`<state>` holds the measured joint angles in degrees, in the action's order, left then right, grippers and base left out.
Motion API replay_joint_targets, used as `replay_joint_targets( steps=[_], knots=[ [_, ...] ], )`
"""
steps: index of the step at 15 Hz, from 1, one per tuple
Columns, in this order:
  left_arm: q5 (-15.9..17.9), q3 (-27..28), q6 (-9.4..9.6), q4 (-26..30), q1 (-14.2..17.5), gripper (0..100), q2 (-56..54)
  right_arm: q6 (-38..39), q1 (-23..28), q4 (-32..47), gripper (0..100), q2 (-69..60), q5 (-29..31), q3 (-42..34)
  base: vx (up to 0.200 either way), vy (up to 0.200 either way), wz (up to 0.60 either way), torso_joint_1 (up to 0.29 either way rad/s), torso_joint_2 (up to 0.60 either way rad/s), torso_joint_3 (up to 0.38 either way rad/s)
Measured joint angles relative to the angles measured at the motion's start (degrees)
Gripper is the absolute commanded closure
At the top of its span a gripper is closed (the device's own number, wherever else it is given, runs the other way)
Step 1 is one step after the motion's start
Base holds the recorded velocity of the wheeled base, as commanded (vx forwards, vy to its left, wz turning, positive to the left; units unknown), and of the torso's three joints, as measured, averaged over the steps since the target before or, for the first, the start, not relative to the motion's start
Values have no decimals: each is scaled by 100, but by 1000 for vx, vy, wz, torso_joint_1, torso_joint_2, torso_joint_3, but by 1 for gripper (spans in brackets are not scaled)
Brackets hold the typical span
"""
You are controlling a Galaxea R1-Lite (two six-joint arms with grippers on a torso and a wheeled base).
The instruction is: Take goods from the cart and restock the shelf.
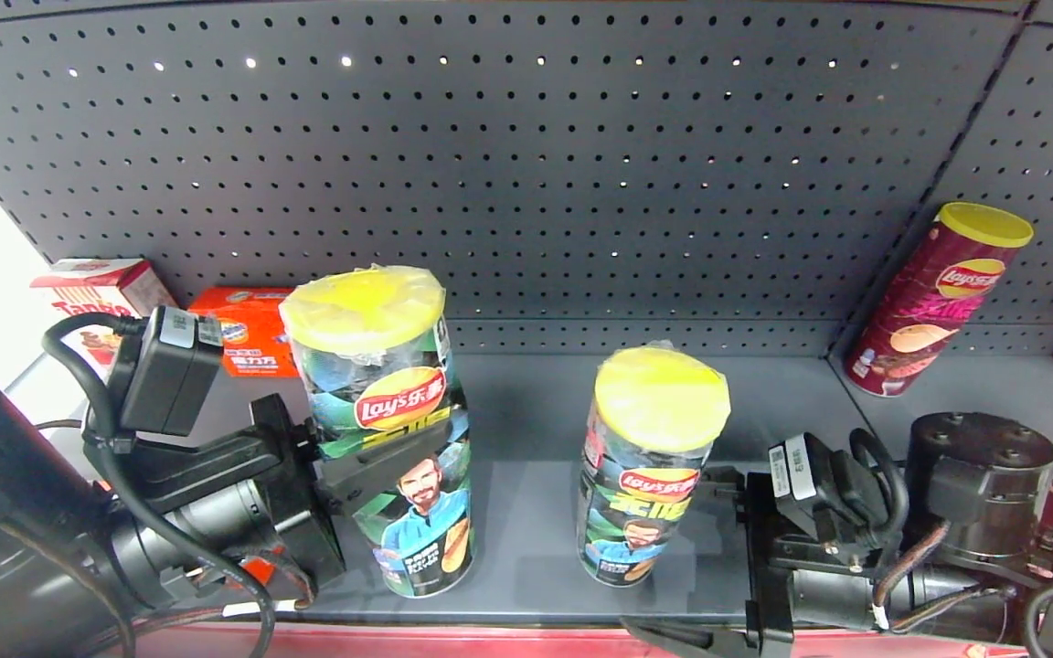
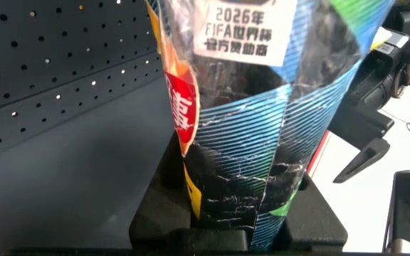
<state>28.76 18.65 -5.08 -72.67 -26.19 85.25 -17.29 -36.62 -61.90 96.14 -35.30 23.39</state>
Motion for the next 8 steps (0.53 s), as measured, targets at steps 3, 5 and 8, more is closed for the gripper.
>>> replay_joint_targets(
  steps=[3,5,8],
  knots=[
    [-2,-11,0,0,0,100,0,0,143,-9,0,-16,143,105,0,0,0,0,0,0],
    [-2,-2,7,-5,1,100,0,5,228,10,0,-127,169,144,0,0,0,0,0,0],
    [-2,0,11,-6,-2,100,0,7,269,68,0,-485,339,135,0,0,0,0,0,0]
  ],
)
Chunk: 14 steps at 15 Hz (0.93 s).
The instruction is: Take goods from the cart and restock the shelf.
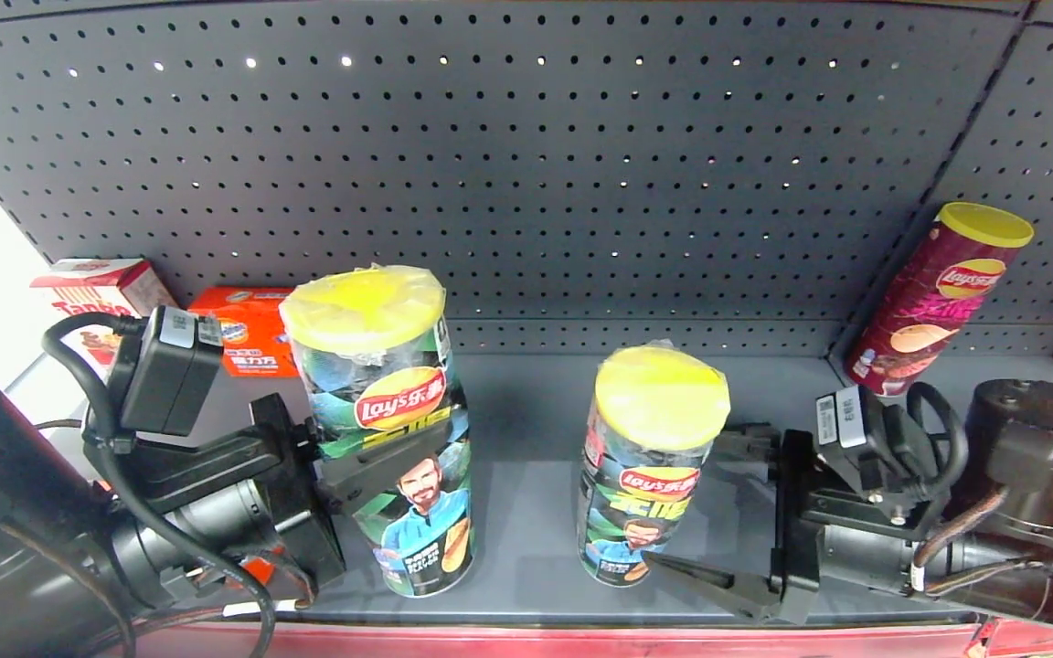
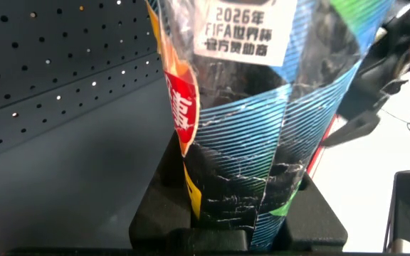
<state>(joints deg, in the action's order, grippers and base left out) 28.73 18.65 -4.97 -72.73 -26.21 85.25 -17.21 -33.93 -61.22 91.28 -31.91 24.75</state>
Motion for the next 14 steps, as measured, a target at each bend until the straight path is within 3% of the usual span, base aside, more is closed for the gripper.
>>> replay_joint_targets(
  steps=[4,8,12,14],
  knots=[
    [2,-11,5,0,2,100,0,0,9,490,0,-716,165,-46,0,0,0,0,0,0],
    [2,-20,7,4,0,100,-9,0,-20,1297,0,-1708,769,-99,0,0,0,0,0,0],
    [9,-85,16,0,-2,100,-39,-167,-48,3326,0,-3112,1758,-247,0,0,0,0,0,0],
    [9,-88,16,1,-5,100,-60,-252,-57,3708,0,-3817,2154,-625,0,0,0,0,0,0]
  ],
)
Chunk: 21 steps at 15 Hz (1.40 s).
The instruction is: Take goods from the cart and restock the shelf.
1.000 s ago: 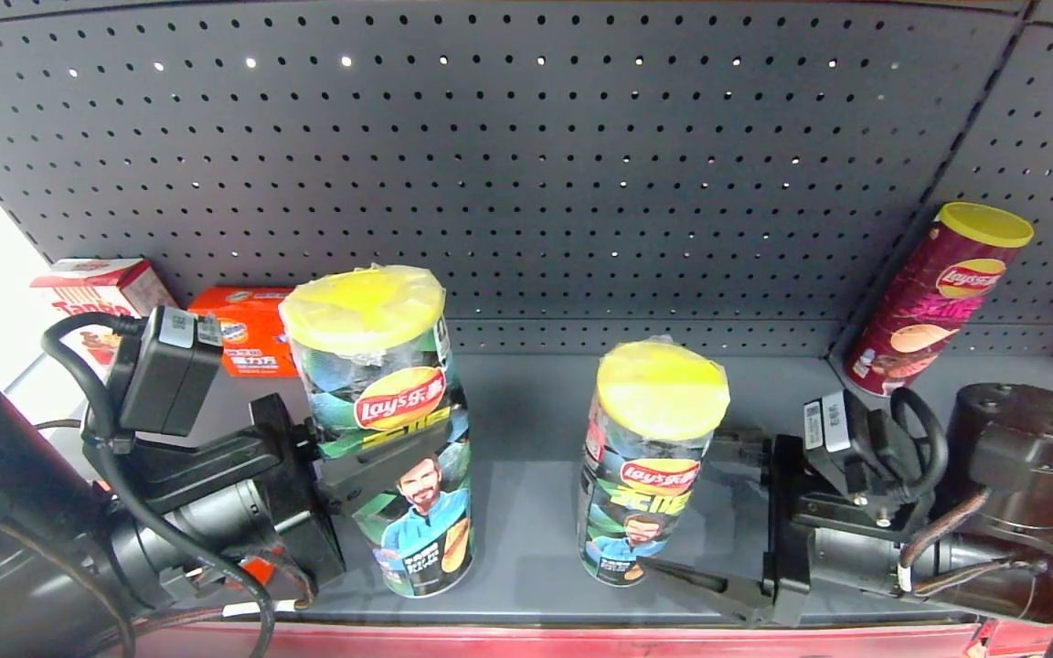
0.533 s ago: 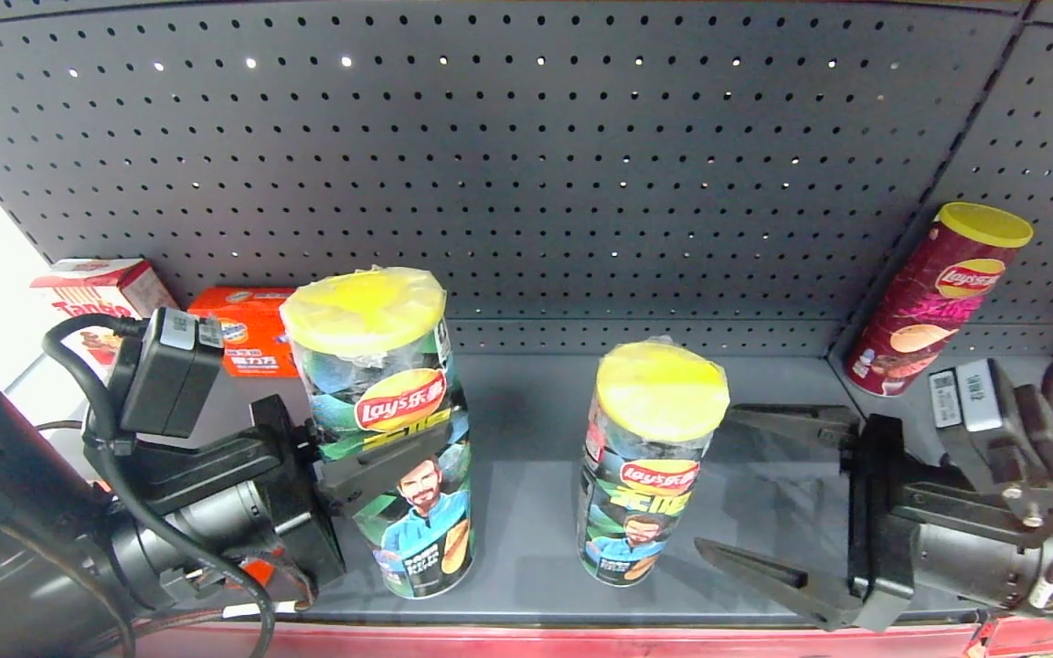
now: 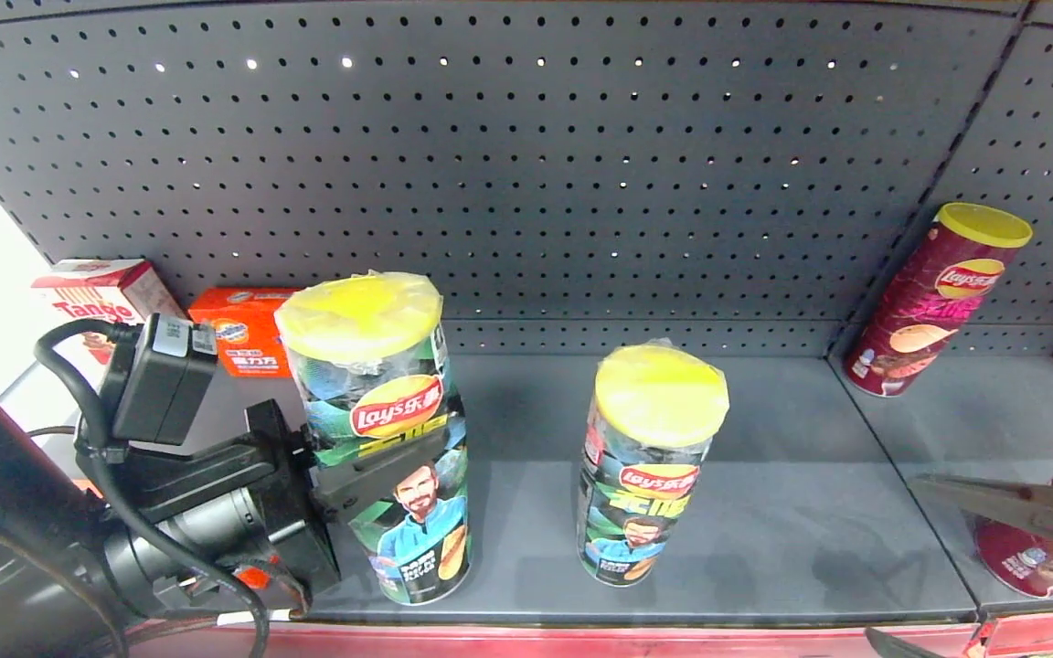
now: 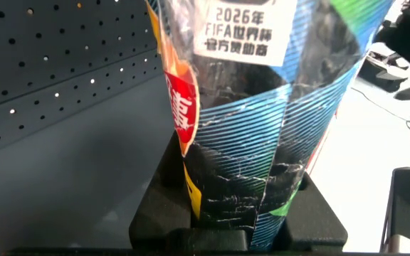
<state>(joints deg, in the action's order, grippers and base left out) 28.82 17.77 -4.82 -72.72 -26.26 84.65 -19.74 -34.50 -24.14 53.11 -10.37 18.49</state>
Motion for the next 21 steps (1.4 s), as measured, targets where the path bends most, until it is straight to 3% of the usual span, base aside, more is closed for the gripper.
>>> replay_joint_targets(
  steps=[7,10,12,16,19,21],
  knots=[
    [0,35,2,-1,0,100,-17,652,347,208,0,-1506,428,-1608,0,0,0,0,0,0],
    [9,69,17,-1,-2,100,-17,833,774,1284,0,-2271,439,-1805,0,0,0,0,0,0],
    [16,79,20,-1,-23,100,-17,978,1498,2061,0,-2939,436,-1775,0,0,0,0,0,0],
    [27,90,37,-4,-67,100,-17,1115,3351,2409,0,-3713,362,-1692,0,0,0,0,0,0],
    [24,129,44,-4,-78,100,-17,1107,3988,2035,0,-4435,540,-1775,0,0,0,0,0,0],
    [22,129,46,-1,-76,100,-17,1375,4106,1991,0,-4651,1258,-1825,0,0,0,0,0,0]
  ],
)
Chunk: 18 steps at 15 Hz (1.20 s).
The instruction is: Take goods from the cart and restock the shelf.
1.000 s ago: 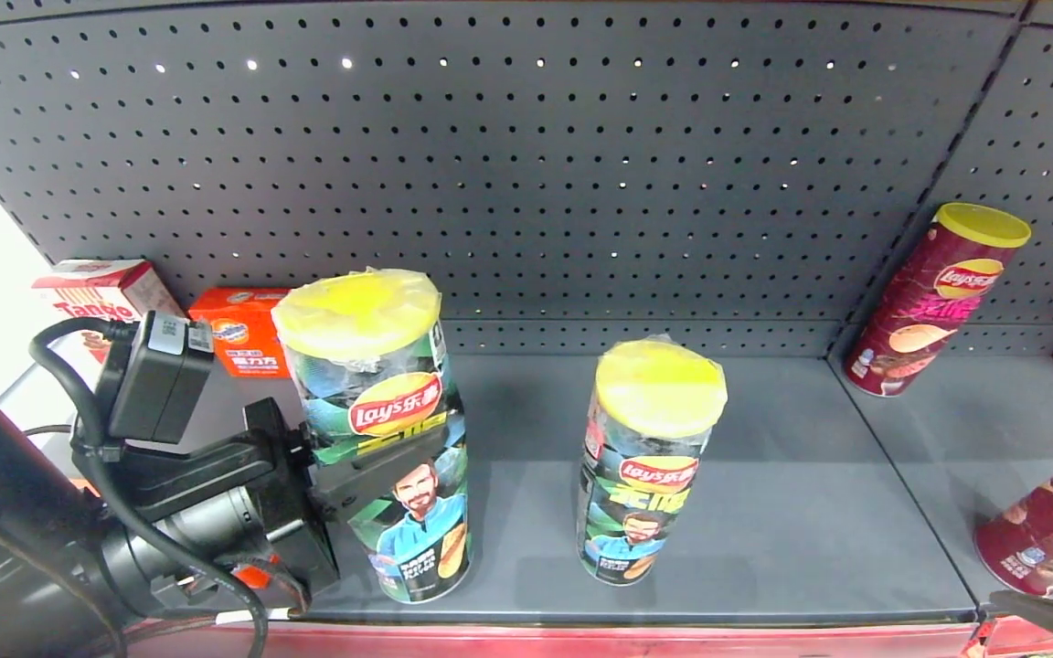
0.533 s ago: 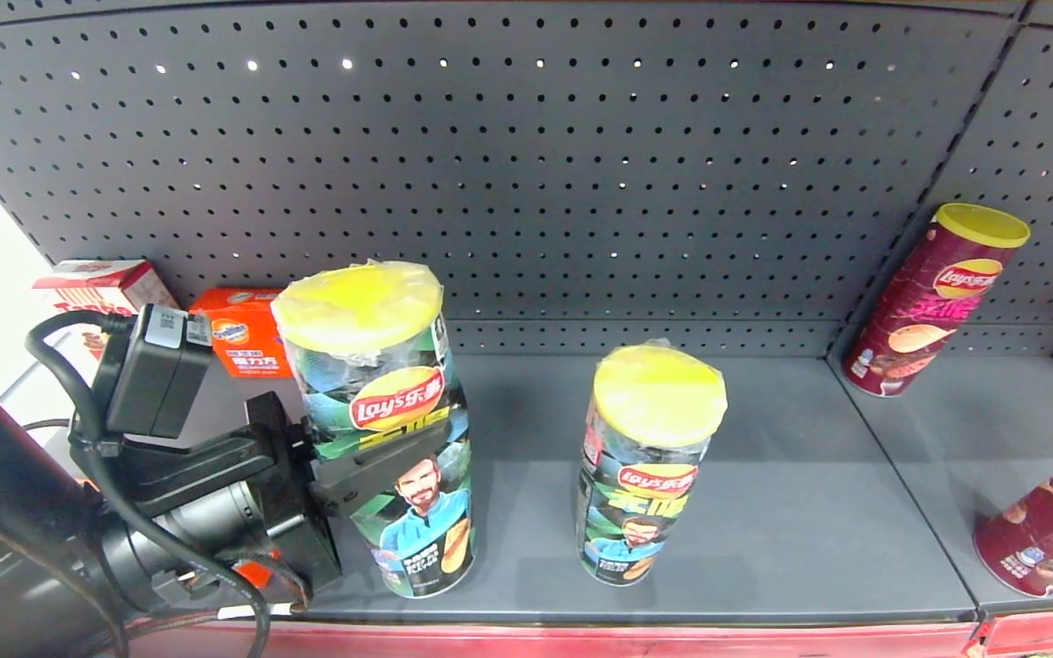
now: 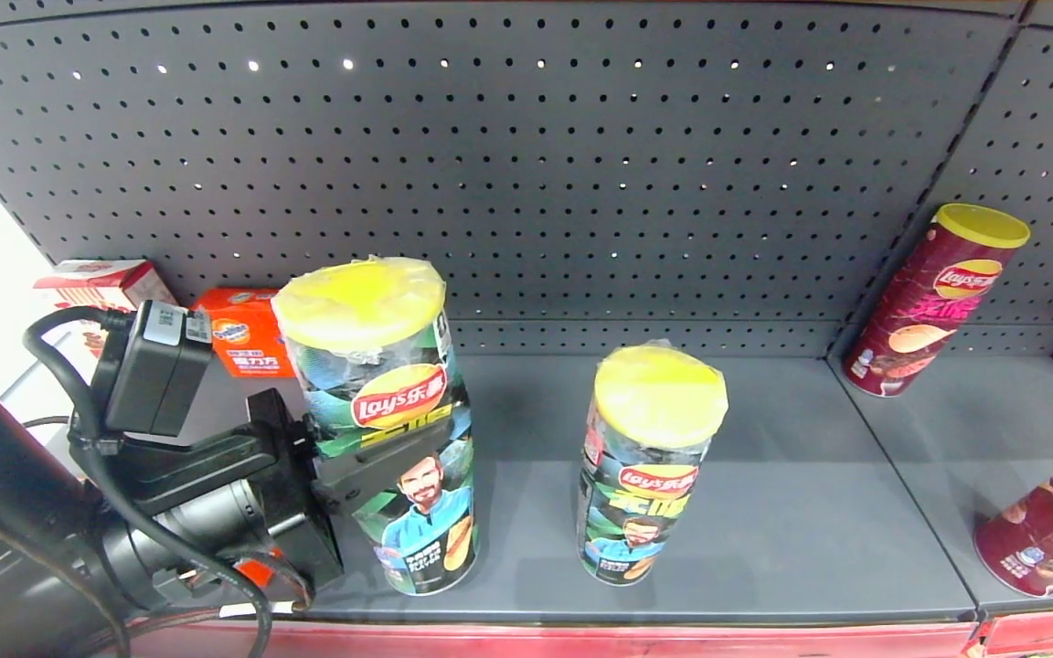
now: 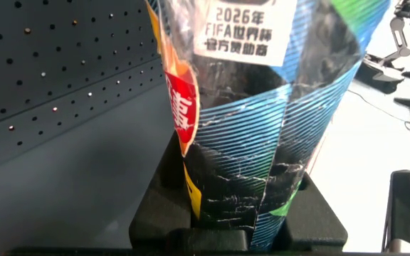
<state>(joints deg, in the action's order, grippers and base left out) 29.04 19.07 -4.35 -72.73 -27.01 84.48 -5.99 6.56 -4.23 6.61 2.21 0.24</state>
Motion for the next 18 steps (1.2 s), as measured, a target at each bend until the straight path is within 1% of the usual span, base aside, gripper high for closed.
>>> replay_joint_targets(
  steps=[1,2,3,4,6,7,8,15,16,18],
  knots=[
    [0,-16,-2,0,6,100,-2,266,11,7,0,-57,195,-9,0,0,0,0,0,0],
    [-2,-33,0,1,26,100,-24,369,24,62,0,-96,26,-13,0,0,0,0,0,0],
    [-2,-60,0,4,34,100,-55,380,27,177,0,-123,-423,-15,0,0,0,0,0,0],
    [-6,-83,-2,11,48,100,-83,334,27,284,0,-138,-557,-20,0,0,0,0,0,0],
    [-13,-118,30,26,48,100,-122,356,77,385,0,-154,-505,-22,0,0,0,0,0,0],
    [-17,-102,121,50,20,100,-130,378,101,385,0,-160,-491,-24,0,0,0,0,0,0],
    [-9,-94,168,72,4,100,-133,486,115,390,0,-165,-432,-24,0,0,0,0,0,0],
    [-30,107,157,178,10,100,-124,556,127,391,0,-171,-377,-24,0,0,0,0,0,0],
    [-9,194,127,189,0,100,-88,556,127,391,0,-171,-375,-24,0,0,0,0,0,0],
    [172,500,99,335,20,100,41,556,127,391,0,-171,-375,-24,0,0,0,0,0,0]
  ],
)
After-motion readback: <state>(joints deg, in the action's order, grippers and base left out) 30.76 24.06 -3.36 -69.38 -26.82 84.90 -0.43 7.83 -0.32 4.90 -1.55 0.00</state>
